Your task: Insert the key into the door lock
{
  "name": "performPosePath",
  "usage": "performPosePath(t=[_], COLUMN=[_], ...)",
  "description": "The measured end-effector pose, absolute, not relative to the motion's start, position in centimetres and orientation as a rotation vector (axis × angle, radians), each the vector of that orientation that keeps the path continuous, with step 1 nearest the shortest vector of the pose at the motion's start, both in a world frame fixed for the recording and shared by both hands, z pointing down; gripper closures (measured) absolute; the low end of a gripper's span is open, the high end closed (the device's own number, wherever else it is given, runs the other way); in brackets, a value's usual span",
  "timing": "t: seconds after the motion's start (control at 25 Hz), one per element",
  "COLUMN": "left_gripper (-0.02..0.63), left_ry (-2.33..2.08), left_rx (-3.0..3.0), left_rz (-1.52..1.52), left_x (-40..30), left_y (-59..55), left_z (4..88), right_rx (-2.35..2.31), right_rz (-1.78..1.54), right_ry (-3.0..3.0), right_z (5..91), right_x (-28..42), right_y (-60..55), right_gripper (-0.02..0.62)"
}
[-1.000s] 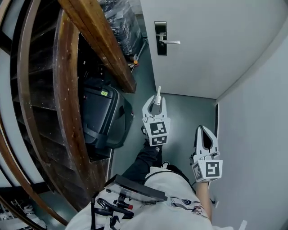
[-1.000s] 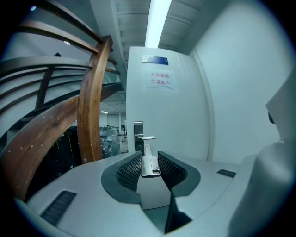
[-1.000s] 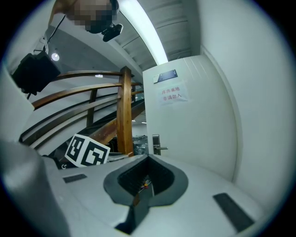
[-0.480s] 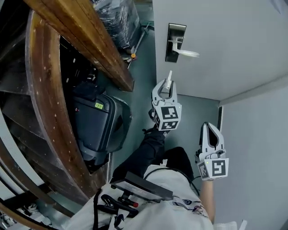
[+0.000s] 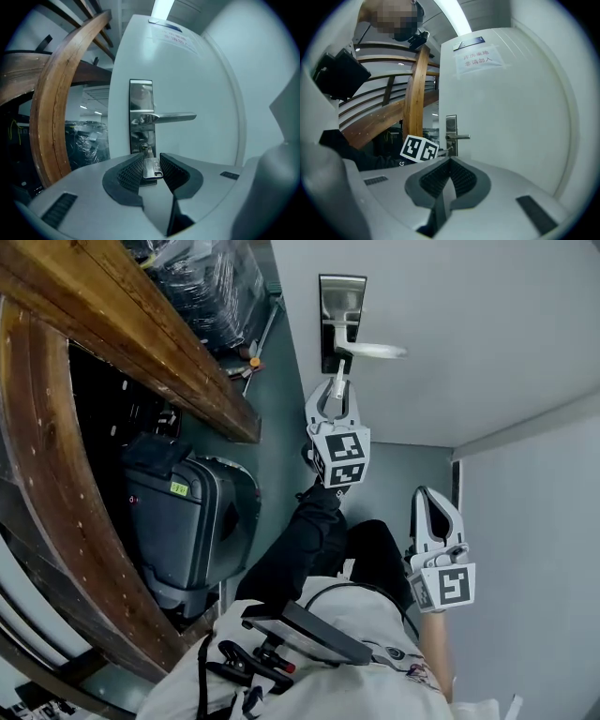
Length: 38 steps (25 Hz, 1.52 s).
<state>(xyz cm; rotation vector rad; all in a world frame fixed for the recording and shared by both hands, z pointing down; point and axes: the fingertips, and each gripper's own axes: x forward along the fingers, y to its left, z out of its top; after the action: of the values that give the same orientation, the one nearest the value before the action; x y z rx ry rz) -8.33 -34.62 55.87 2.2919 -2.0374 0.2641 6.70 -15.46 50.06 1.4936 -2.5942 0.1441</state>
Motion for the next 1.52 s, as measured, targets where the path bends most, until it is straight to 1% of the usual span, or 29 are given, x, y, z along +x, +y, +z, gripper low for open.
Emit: performPosePath(t=[0.24, 0.52, 0.92, 1.32, 1.52], left_gripper=[0.489, 0.489, 0.489, 0.489, 0.489], left_ry=[-2.093, -2.145, -2.131, -2.087, -2.063], left_rx=[2.247, 2.239, 2.22, 2.131, 2.124], left_rz=[0.249, 0.251, 0.268, 0.257, 0.28], left_x=[-8.6, -9.2, -8.8, -9.0, -8.8], left_y=[-36.1, -36.9, -37.8, -38.6, -39.9], left_z=[57.1, 56.6, 57.1, 55.9, 56.6], right_rx=[1.489, 1.447, 1.449, 1.469, 1.494], right_rz=[0.16, 0.179, 0.205, 0.238, 0.247], right_ry=[-2.611, -2.679, -2.653, -2.648, -2.643], right_z=[52.0, 52.1, 53.0, 52.2, 52.2], right_x=[7.8, 7.5, 8.3, 8.9, 9.7], right_y=[-17.3, -18.3, -18.9, -19.2, -19.8], right_gripper=[0.589, 0.589, 0.589, 0.589, 0.589])
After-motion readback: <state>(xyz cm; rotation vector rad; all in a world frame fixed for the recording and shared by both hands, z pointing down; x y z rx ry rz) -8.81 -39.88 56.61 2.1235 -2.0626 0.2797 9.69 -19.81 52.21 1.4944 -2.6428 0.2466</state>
